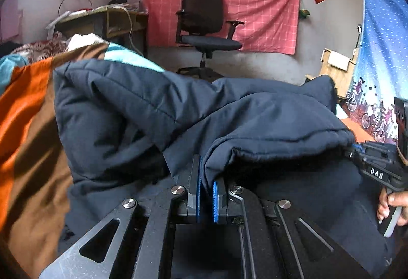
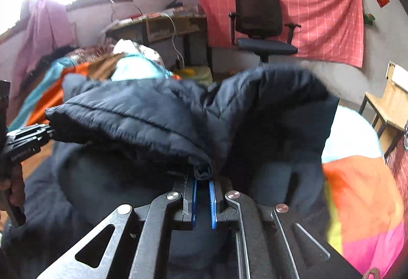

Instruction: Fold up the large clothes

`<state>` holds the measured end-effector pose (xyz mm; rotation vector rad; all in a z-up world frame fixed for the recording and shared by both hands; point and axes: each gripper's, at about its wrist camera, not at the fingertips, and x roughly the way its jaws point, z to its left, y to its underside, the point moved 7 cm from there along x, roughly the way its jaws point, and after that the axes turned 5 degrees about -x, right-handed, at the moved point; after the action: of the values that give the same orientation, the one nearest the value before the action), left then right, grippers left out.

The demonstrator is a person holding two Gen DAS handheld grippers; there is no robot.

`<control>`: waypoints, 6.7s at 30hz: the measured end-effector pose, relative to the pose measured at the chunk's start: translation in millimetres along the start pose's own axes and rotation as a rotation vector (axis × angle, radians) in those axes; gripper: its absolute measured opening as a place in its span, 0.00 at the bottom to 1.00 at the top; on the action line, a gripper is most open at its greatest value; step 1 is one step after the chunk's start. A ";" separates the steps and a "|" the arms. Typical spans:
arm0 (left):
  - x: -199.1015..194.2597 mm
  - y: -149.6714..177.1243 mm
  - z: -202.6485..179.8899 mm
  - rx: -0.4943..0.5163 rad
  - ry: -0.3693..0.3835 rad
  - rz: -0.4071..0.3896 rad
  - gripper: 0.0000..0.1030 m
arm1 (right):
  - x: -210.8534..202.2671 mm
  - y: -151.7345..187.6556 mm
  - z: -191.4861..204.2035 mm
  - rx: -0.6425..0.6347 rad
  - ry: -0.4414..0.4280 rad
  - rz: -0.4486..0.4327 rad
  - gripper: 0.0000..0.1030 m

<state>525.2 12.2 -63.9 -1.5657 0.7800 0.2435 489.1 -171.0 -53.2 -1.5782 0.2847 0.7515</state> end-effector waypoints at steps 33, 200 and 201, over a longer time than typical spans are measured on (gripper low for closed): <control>57.7 -86.0 108.2 -0.240 -0.346 -0.070 0.33 | 77.2 -119.3 -94.6 0.164 0.230 -0.028 0.29; -237.7 309.8 -61.5 0.421 -0.260 0.261 0.95 | -195.1 272.1 99.6 -0.673 -0.037 0.427 1.00; -236.4 311.2 -60.2 0.423 -0.277 0.259 0.95 | -193.4 276.3 102.9 -0.703 -0.028 0.432 1.00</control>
<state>144.3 46.2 -164.7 -1.0067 0.7564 0.4437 150.6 -166.4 -152.0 -2.1952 0.3705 1.3047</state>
